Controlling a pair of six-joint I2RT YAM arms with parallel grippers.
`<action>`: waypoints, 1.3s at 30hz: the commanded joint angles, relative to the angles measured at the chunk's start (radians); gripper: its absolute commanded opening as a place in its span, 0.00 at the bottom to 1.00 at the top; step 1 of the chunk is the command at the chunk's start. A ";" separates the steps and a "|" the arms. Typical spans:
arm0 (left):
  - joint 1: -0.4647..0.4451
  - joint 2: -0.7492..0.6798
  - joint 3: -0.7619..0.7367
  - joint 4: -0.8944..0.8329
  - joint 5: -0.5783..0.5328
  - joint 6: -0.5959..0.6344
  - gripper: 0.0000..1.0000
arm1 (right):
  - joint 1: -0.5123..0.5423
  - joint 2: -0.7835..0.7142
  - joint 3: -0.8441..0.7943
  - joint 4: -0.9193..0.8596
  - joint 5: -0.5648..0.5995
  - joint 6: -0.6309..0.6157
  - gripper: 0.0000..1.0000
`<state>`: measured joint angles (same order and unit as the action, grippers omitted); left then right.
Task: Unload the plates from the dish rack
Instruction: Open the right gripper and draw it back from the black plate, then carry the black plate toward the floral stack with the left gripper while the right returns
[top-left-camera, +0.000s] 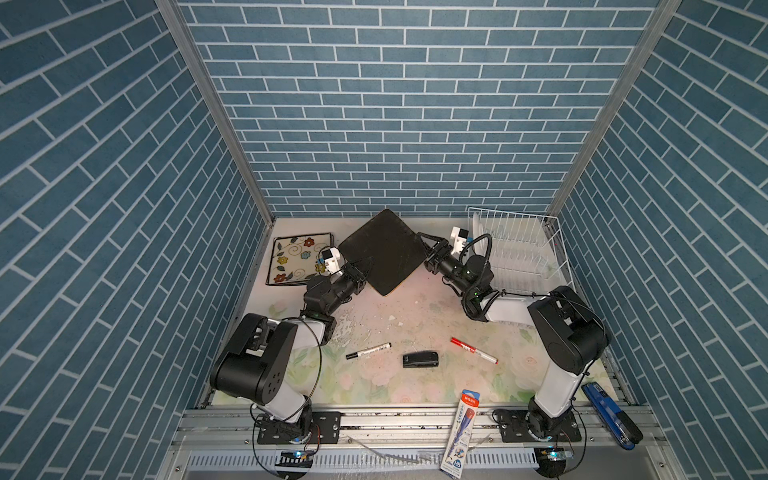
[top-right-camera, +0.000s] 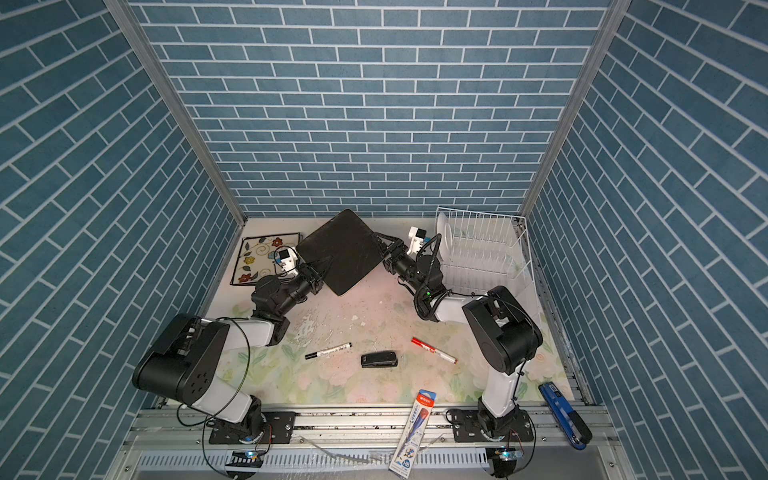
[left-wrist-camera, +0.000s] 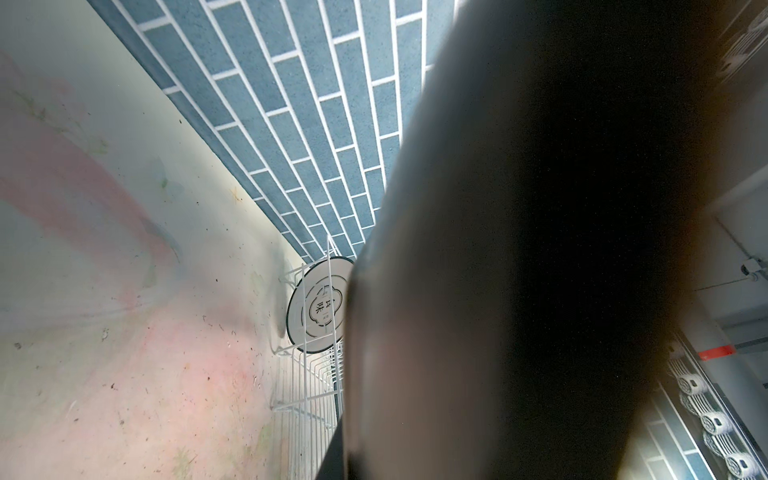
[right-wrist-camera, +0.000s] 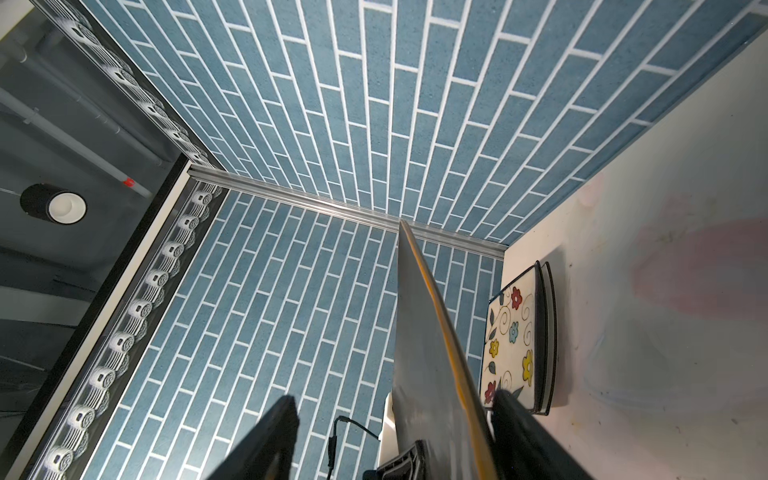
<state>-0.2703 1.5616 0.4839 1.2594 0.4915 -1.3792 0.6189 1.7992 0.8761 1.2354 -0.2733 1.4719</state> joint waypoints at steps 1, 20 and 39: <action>0.008 -0.034 0.012 0.085 0.016 0.016 0.00 | 0.005 -0.041 0.032 0.089 -0.014 0.037 0.81; 0.175 -0.194 0.084 -0.221 -0.058 0.012 0.00 | -0.091 -0.141 0.017 -0.139 -0.055 0.029 0.92; 0.429 -0.131 0.137 -0.332 -0.125 0.003 0.00 | -0.127 -0.145 0.151 -0.428 -0.118 -0.096 0.91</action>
<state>0.1272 1.4296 0.5625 0.7189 0.3565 -1.3430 0.4961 1.6562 0.9855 0.8368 -0.3649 1.4265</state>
